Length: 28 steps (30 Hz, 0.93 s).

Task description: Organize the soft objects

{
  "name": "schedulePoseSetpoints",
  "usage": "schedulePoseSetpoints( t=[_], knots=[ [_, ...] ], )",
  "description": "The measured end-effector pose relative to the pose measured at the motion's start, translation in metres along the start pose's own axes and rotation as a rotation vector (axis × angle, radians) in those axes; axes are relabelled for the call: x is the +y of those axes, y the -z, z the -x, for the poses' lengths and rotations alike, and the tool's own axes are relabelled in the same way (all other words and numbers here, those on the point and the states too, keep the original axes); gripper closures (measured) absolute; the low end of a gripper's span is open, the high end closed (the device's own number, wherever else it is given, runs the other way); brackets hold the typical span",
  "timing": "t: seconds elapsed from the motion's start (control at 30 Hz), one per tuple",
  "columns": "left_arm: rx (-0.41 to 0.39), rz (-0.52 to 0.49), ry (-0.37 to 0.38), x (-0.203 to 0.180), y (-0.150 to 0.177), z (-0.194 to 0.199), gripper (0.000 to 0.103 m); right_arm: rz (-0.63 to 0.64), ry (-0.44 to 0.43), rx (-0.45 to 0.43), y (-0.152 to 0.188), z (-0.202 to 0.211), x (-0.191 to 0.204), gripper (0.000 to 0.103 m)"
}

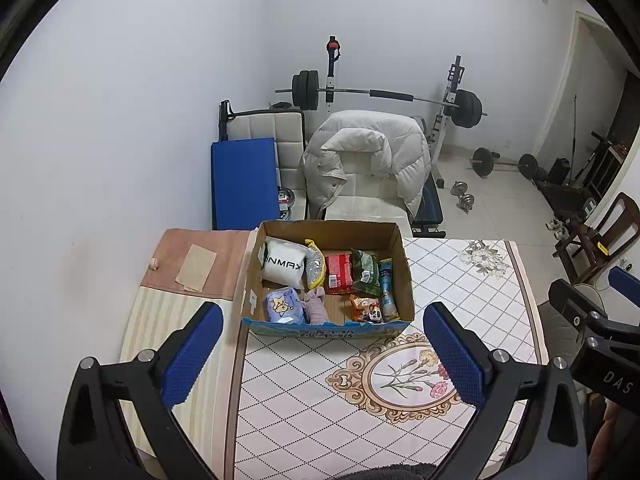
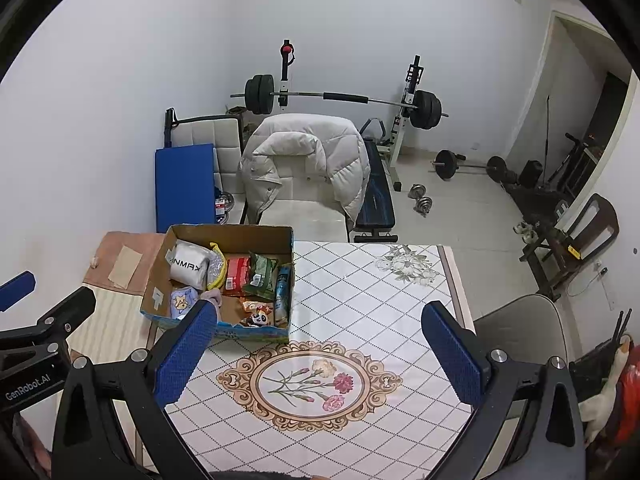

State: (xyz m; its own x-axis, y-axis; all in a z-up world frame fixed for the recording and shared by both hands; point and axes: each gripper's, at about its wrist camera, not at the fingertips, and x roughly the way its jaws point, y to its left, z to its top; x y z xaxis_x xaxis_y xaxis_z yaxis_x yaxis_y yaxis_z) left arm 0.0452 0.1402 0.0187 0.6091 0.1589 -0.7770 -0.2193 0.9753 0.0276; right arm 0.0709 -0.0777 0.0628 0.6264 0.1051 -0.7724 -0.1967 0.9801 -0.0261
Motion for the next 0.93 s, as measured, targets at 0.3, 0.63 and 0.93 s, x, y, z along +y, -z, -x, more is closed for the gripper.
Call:
schedulePoseSetpoints(
  t=[0.3,0.63,0.93],
  knots=[
    [0.001,0.001,-0.001,0.0004,-0.0002,-0.0004,0.000,-0.005,0.000,0.005,-0.0015,-0.0010,-0.0001,0.000],
    [0.000,-0.002,-0.001,0.0006,-0.0002,-0.0015,0.000,-0.011,0.002,0.006,0.0011,-0.0028,0.0012,0.000],
    [-0.011,0.002,-0.007,0.0029,-0.0014,-0.0004,0.000,-0.012,-0.002,0.004,0.0010,-0.0032,0.0005,0.000]
  ],
)
